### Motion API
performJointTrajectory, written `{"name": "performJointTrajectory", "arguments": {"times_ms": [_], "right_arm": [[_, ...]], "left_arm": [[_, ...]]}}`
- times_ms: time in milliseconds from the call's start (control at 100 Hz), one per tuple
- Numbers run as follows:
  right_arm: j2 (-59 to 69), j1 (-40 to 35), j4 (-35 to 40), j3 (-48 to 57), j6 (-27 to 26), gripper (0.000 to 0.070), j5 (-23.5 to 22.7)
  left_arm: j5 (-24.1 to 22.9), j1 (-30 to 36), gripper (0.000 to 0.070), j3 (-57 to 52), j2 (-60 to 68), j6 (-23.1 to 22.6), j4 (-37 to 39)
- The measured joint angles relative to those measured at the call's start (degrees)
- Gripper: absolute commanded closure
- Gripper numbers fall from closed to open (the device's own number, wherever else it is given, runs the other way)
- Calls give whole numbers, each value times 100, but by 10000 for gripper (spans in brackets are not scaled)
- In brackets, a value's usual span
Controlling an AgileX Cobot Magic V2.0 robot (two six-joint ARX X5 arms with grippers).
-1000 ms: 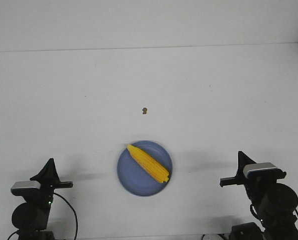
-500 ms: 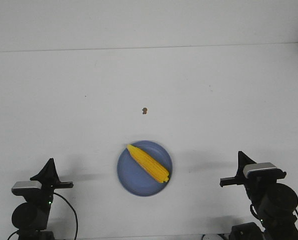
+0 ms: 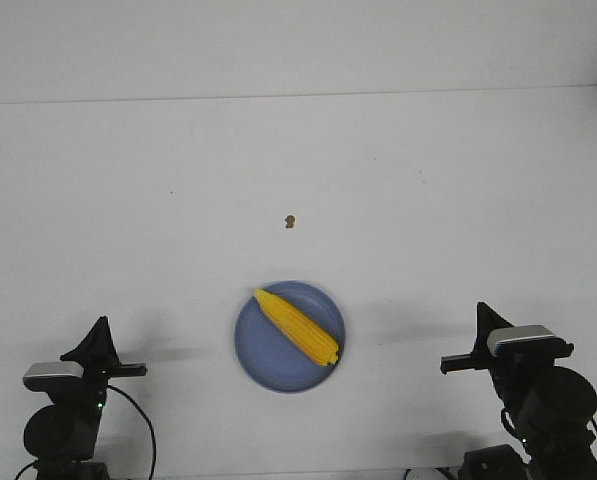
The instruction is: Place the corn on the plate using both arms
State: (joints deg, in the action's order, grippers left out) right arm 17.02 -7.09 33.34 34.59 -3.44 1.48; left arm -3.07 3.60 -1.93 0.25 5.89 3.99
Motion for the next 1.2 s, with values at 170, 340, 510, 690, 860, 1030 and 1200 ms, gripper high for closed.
{"name": "performJointTrajectory", "arguments": {"times_ms": [170,340,510,690,860,1030,1200], "right_arm": [[0,0,0,0,0,690,0],[-20,0,0,0,13,690,52],[-466,4,-98,-144,46,690,330],[-1043,170,-667,-750,59,690,468],[-1456,365,-1403,-1307,57,690,459],[-1690,525,-1958,-1788,48,690,455],[-1687,627,-2253,-2035,46,690,452]], "left_arm": [[0,0,688,0,0,0,0],[0,0,688,0,0,-2,0],[0,0,688,0,0,-2,-2],[0,0,688,0,0,-2,-2],[0,0,688,0,0,-2,-2],[0,0,688,0,0,-2,-2],[0,0,688,0,0,-2,-4]]}}
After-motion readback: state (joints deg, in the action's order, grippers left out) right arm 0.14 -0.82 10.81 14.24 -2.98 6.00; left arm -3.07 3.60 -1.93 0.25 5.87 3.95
